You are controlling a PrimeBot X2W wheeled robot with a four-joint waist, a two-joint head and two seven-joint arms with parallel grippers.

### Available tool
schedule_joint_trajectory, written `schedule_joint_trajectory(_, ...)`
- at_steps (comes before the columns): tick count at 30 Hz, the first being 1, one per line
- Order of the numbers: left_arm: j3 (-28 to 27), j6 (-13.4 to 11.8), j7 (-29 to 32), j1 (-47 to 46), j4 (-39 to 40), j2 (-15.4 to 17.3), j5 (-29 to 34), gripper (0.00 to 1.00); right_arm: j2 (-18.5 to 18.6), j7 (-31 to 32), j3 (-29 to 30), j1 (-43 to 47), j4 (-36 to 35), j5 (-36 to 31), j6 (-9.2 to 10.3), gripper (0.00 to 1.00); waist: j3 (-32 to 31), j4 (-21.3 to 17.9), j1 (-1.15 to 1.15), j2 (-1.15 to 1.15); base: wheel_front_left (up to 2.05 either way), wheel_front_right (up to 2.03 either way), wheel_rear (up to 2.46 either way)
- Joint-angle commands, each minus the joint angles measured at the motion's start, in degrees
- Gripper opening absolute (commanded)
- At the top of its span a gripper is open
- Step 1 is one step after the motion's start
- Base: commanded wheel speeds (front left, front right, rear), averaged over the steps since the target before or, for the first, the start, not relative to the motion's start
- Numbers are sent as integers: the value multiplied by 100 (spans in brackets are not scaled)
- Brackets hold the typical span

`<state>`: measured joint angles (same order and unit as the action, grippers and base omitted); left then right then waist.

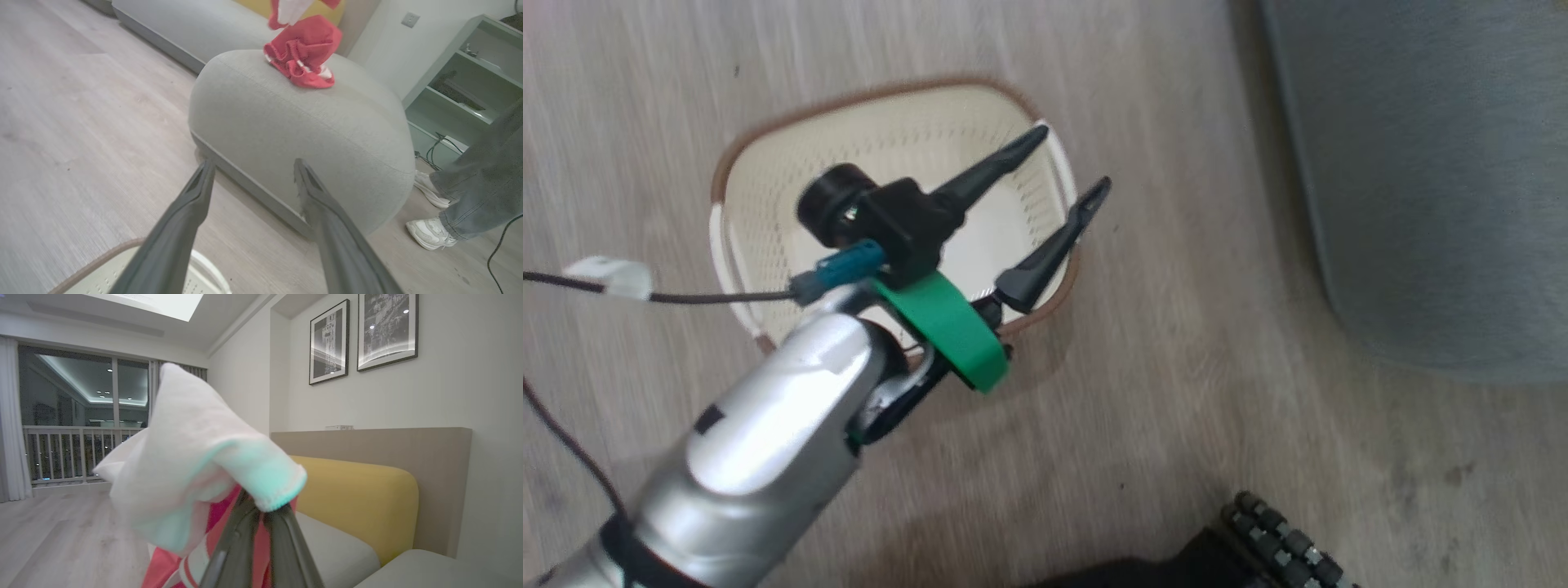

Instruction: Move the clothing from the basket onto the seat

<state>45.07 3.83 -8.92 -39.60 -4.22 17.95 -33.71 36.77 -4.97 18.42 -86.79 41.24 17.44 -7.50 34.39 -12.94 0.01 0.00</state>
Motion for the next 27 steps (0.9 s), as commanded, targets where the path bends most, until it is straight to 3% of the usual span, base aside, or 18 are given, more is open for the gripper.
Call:
schedule_joint_trajectory(1,-232,-42,-38,-18,250,168,22,100,72,152,153,-143,-82,-193,1,0,520,330,-1,0,0,0,0)
schedule_joint_trajectory(7,-374,-186,117,17,557,468,24,100,-300,367,969,47,215,-928,1,0,1089,57,-1,0,0,0,0)
schedule_joint_trajectory(12,-360,-262,435,-104,835,672,123,100,-1048,-47,1257,756,634,-1005,1,0,1412,-235,-1,0,0,0,0)
schedule_joint_trajectory(18,-364,-376,609,-90,1029,763,130,100,-1455,-630,1476,1080,1200,-1145,1,0,1467,-367,-1,0,0,0,0)
schedule_joint_trajectory(19,-375,-394,617,-63,1043,786,118,100,-1478,-687,1461,1095,1271,-1194,1,11,1457,-385,-1,0,0,0,0)
schedule_joint_trajectory(20,-383,-408,619,-34,1050,808,107,100,-1502,-731,1438,1108,1342,-1239,1,33,1438,-400,-1,0,0,0,0)
schedule_joint_trajectory(21,-388,-419,617,-5,1053,823,93,100,-1516,-773,1404,1127,1405,-1292,1,49,1411,-412,-1,0,0,0,0)
schedule_joint_trajectory(22,-389,-425,612,21,1049,830,78,100,-1515,-816,1355,1168,1454,-1375,1,100,1375,-418,-1,0,0,0,0)
schedule_joint_trajectory(27,-403,-492,461,132,866,794,62,100,-1552,-933,936,1420,1588,-1624,1,100,973,-370,-1,0,0,0,0)
